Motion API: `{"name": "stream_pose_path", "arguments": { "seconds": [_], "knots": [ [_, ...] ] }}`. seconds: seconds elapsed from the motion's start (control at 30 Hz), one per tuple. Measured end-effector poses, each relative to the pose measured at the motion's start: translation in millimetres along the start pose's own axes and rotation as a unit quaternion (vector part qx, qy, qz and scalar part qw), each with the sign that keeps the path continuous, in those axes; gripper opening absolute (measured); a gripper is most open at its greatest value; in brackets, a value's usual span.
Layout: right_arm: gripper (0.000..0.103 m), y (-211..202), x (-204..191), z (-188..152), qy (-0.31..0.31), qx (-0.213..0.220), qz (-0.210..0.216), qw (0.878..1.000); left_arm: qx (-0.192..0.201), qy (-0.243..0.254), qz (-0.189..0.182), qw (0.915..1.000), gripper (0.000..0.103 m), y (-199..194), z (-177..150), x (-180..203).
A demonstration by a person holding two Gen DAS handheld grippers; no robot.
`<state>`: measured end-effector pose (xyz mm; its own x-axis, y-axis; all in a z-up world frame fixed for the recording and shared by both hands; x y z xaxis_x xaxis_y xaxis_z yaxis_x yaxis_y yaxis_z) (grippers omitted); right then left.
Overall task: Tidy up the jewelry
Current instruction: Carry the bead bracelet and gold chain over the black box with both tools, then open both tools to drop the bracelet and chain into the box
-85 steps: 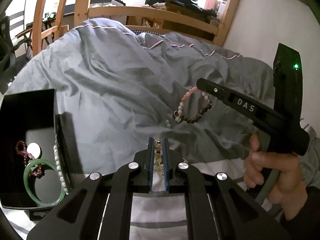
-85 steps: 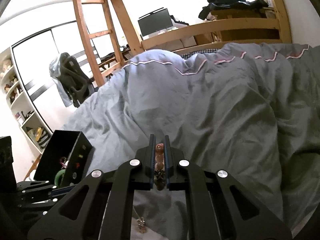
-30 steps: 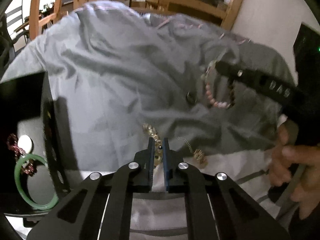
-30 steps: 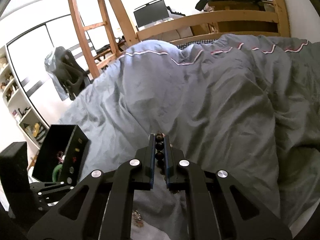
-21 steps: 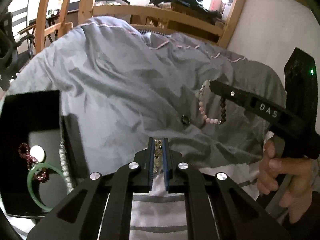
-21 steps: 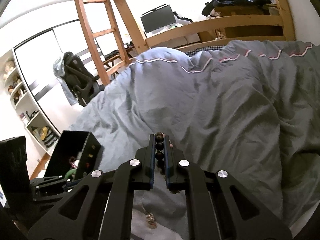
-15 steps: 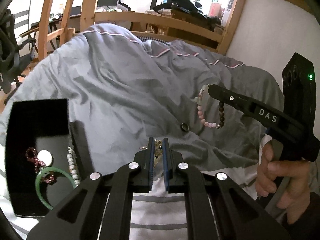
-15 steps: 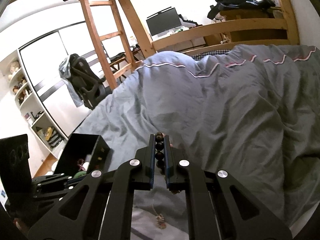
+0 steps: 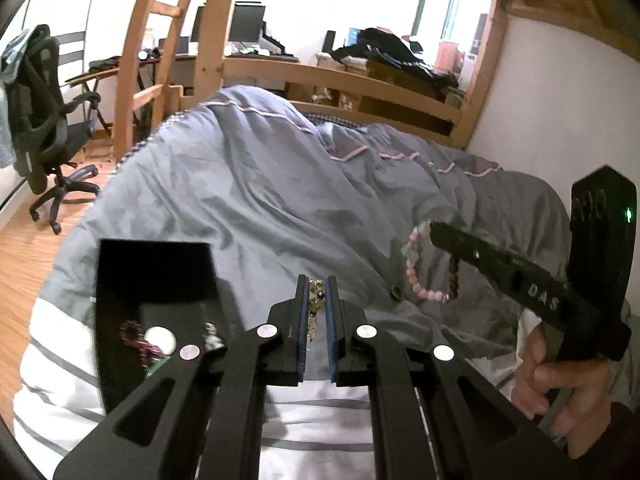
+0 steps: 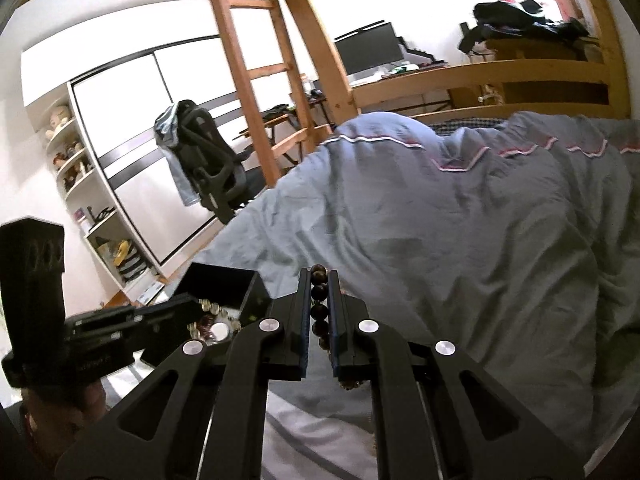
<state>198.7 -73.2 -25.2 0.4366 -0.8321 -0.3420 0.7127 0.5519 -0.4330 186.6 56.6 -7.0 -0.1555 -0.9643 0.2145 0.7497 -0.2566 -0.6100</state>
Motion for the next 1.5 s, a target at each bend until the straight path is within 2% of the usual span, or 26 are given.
{"name": "stream_pose_path", "arguments": {
  "seconds": [0.53, 0.97, 1.27, 1.37, 1.4, 1.43, 1.47, 1.5],
  "knots": [
    [0.009, 15, -88, -7, -0.061, -0.011, 0.066, 0.996, 0.037, -0.041, 0.042, 0.9976, 0.008, -35, 20, -61],
    [0.009, 62, -141, -48, -0.092, -0.064, 0.112, 0.987, 0.041, -0.106, 0.086, 0.9898, 0.008, -38, 17, -106],
    [0.009, 77, -130, -66, -0.079, -0.088, 0.102, 0.988, 0.017, -0.125, 0.087, 0.9882, 0.008, -27, 10, -113],
    [0.010, 87, -125, -75, -0.055, -0.108, 0.117, 0.986, 0.015, -0.137, 0.087, 0.9866, 0.009, -26, 8, -117],
    [0.012, 88, -126, -77, -0.053, -0.112, 0.125, 0.984, 0.018, -0.147, 0.090, 0.9849, 0.014, -28, 8, -119],
    [0.017, 88, -127, -78, -0.052, -0.112, 0.130, 0.984, 0.025, -0.155, 0.089, 0.9836, 0.036, -31, 9, -121],
    [0.044, 88, -128, -78, -0.051, -0.110, 0.131, 0.984, 0.039, -0.158, 0.092, 0.9823, 0.059, -37, 11, -122],
    [0.073, 84, -128, -75, -0.047, -0.097, 0.135, 0.985, 0.054, -0.159, 0.101, 0.9806, 0.065, -42, 14, -123]
  ]
}}
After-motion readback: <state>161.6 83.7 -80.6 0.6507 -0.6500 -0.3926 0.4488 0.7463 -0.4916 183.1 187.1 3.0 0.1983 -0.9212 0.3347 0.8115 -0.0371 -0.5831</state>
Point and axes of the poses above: each gripper's, at about its wrist camera, not at the fingertips, and y roughly the way its jaws point, x to its right, z to its top, the point moved 7 cm from there along y, roughly the way its jaws point, and after that the axes turned 2 degrees about -y, right-handed, at the moved point
